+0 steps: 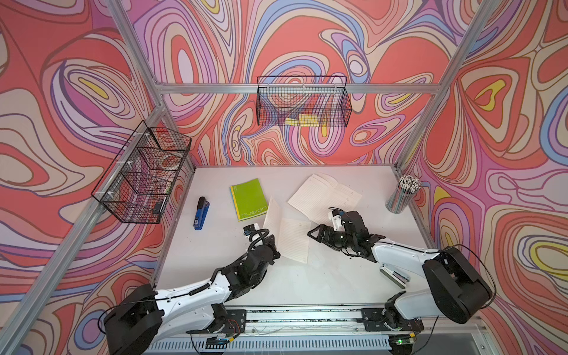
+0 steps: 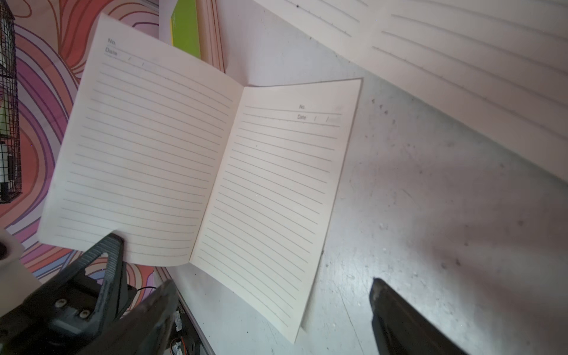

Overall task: Close the notebook
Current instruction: Close the notebook at the center of the board.

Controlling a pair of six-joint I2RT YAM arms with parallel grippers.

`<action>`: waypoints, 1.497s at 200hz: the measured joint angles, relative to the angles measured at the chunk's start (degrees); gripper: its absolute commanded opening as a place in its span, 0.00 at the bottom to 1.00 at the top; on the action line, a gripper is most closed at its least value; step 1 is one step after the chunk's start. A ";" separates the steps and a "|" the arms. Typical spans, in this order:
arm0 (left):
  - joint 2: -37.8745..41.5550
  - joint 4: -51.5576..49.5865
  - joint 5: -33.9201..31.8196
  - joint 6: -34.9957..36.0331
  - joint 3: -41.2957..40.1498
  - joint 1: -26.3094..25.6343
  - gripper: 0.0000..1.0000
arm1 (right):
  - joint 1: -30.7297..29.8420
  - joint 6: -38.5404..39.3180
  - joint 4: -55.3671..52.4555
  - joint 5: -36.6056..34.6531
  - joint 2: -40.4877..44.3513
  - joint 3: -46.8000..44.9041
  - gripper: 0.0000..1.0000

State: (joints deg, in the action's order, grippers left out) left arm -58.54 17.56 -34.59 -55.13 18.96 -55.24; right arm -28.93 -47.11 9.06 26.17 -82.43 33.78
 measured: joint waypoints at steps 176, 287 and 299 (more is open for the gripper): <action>-11.72 -22.32 -29.42 -11.72 8.68 -23.34 0.00 | -4.66 -3.21 9.77 0.35 -12.24 3.04 0.98; -24.63 -41.72 -31.12 -18.51 19.47 -25.09 0.00 | -4.92 -1.31 6.71 -0.28 -11.34 3.82 0.98; -25.38 -44.52 -31.26 -19.74 20.28 -25.11 0.00 | -4.92 -0.83 5.68 -0.68 -10.49 3.96 0.98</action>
State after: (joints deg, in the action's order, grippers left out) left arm -83.92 -26.96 -65.84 -74.87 39.24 -80.36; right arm -33.85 -47.94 14.74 25.50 -92.92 37.74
